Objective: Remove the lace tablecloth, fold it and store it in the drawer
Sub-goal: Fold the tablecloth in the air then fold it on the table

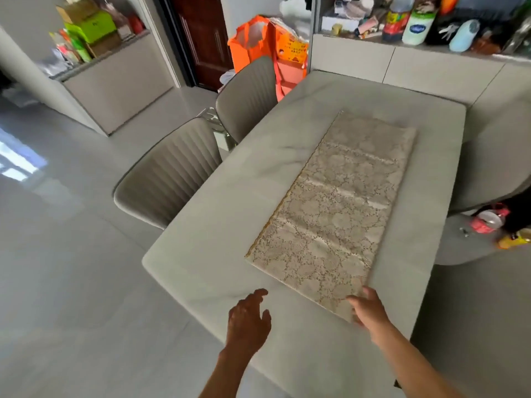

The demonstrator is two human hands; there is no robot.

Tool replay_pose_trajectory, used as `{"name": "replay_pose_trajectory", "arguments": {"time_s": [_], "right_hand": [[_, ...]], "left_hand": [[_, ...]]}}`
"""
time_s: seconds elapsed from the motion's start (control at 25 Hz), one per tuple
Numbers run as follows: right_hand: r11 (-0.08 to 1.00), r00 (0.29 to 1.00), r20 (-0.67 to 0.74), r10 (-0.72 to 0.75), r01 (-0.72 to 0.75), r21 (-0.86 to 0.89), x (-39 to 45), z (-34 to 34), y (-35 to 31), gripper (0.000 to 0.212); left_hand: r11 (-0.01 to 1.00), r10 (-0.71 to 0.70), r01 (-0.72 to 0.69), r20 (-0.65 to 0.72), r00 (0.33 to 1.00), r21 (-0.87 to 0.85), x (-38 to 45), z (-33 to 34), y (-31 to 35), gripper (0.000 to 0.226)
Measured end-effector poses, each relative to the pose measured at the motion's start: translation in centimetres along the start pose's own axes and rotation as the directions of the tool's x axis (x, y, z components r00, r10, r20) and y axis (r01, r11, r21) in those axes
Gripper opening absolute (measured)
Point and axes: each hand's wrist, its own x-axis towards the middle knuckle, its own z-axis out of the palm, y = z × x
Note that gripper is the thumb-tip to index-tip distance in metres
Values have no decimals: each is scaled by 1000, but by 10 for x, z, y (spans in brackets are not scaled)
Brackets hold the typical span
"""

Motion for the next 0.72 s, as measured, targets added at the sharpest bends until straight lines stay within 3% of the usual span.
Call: {"name": "replay_pose_trajectory", "arguments": {"time_s": [0.12,0.2,0.28,0.36,0.44,0.52,0.6,0.72], "right_hand": [[996,994,-63,84,-83,7,10,22,-3,47],[997,984,-163,73,-71,16,17,36,-11,43],[995,933,-353,69,-91,-45,21,54,-9,46],[978,828,-550,104,-185,-93,26,68,4,51],[973,766,-609,206,-227,42,28,80,18,45],[964,748,-608,267,-201,176,30,87,26,26],[978,765,-609,210,-149,149,30,88,32,17],[981,772,-614,164,-59,187,26,84,40,19]], "left_hand": [[949,187,-221,164,969,223,49,-13,3,50],[930,232,-289,248,941,229,85,-18,7,50],[931,222,-287,273,936,227,126,-20,3,48],[929,209,-270,243,947,252,166,-15,-10,42],[955,168,-209,198,966,208,193,-11,-23,43],[968,164,-188,150,975,165,211,-1,-33,46],[998,66,-66,67,996,7,224,5,-35,41],[988,-52,72,144,988,-136,240,12,-33,27]]}}
